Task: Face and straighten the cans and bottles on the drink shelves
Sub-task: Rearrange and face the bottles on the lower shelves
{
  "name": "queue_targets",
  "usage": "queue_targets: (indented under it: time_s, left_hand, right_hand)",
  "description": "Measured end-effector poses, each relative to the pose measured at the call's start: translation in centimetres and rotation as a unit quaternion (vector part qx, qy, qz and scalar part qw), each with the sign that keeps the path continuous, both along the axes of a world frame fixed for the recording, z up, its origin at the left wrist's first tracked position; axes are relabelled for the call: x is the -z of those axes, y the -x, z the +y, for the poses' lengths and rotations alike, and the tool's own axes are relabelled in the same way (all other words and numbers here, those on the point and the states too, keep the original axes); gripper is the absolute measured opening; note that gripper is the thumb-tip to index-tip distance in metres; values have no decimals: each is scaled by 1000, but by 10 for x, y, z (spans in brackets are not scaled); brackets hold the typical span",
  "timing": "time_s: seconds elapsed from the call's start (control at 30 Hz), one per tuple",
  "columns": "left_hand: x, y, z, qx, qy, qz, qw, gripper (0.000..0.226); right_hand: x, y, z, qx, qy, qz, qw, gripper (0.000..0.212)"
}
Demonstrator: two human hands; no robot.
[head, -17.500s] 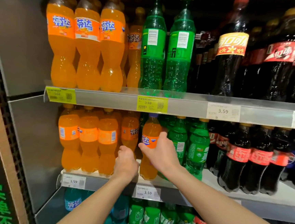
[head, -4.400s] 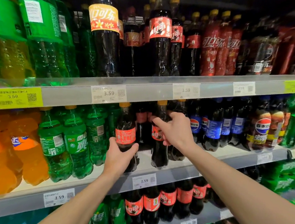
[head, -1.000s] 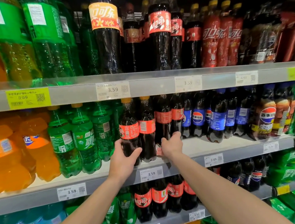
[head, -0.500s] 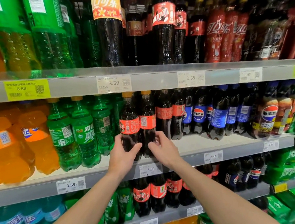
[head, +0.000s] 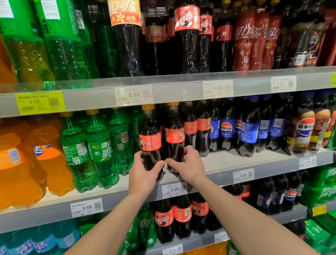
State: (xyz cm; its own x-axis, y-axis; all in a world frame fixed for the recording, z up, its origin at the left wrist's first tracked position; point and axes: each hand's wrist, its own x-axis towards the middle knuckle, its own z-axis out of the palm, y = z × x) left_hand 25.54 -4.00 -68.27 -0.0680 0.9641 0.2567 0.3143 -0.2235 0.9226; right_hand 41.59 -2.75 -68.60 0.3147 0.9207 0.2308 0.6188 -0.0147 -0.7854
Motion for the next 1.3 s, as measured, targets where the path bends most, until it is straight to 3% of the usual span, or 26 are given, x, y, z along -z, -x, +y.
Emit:
queue_targets:
  time_s: [0.17,0.27,0.37,0.5,0.67,0.8,0.97,1.3]
  left_hand:
    - [0,-6,0,-41,-5,-11,999,54]
    - [-5,-5,1,-43,10,3,999,54]
    - [-10,-1,1,-26,35,36,998,56]
    - [-18,0,-13,-40,23,60,997,62]
    - [-25,9,-17,-29,75,123,989,59]
    - [-20,12,-10,-12,72,170,983,37]
    - [-17,15,1,19,45,172,984,31]
    - [-12,0,-7,8,10,189,982,26]
  right_hand:
    - [-1,0,-2,16,12,-5,1000,66]
    - [-7,-5,-12,-4,25,38,999,71]
    - [-13,-10,-25,-17,31,63,997,66]
    - [-28,-7,-47,25,-42,57,997,46]
    - [-44,4,-62,-9,8,47,999,45]
    - [-43,2,-55,-3,38,30,999,62]
    - [-39,2,-25,-23,71,43,996,88]
    - [-23,1,-14,14,44,-11,999,43]
